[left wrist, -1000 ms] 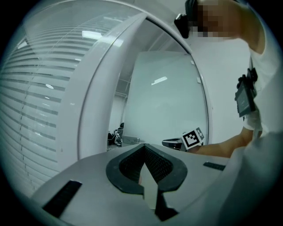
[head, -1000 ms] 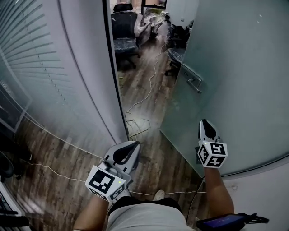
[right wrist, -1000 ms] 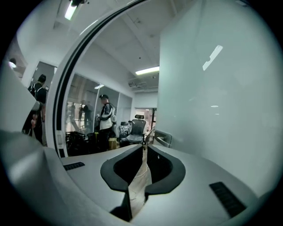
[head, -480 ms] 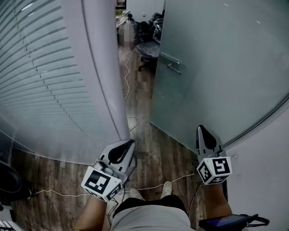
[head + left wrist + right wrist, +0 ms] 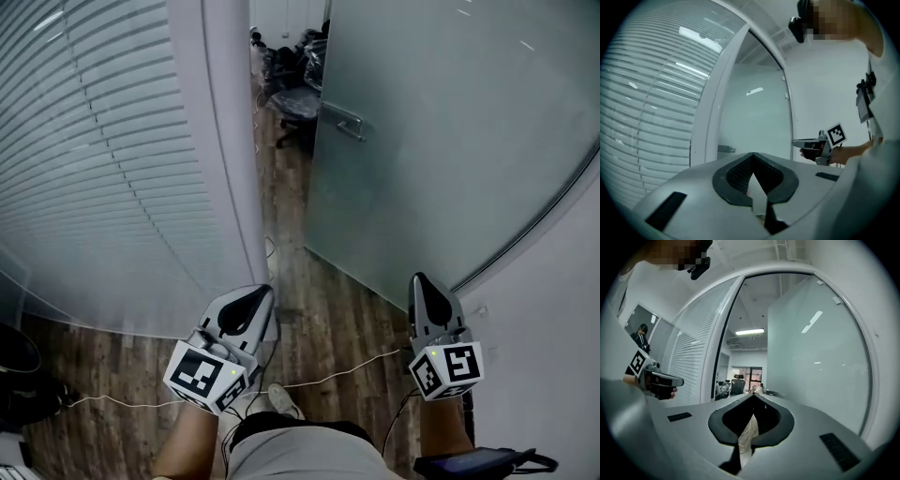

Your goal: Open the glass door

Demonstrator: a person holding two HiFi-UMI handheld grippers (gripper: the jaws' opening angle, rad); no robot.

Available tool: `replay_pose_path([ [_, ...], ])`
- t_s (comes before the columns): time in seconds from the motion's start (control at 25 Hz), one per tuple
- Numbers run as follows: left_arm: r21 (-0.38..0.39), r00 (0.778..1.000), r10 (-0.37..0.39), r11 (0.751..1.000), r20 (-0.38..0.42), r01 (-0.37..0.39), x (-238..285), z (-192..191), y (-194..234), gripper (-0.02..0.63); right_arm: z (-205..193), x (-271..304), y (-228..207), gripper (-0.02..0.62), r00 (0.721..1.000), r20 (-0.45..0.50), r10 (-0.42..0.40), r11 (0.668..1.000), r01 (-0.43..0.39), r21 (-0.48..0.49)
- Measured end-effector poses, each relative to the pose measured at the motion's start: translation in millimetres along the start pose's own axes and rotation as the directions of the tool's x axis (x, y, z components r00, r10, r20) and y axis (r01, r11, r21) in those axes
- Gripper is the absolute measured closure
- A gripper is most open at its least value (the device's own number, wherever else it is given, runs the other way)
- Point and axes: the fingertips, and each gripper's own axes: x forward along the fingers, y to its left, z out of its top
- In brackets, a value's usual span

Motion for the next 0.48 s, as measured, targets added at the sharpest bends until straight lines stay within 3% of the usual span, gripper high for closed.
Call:
replay_pose_path([
  [0.24,-0.009,1.0,-0.001,1.0,0.001,0.001,-50,-4,-36,0.606,8,-65,27,0.594,1.0,0.014,0.0,1.0,0.0,0.007],
  [0.48,0.003,1.0,-0.004,1.0,0.001,0.004,-108,-16,-104,0.606,4,-158,39,0.594,0.999,0.033,0.003,1.0,-0.003,0.006],
])
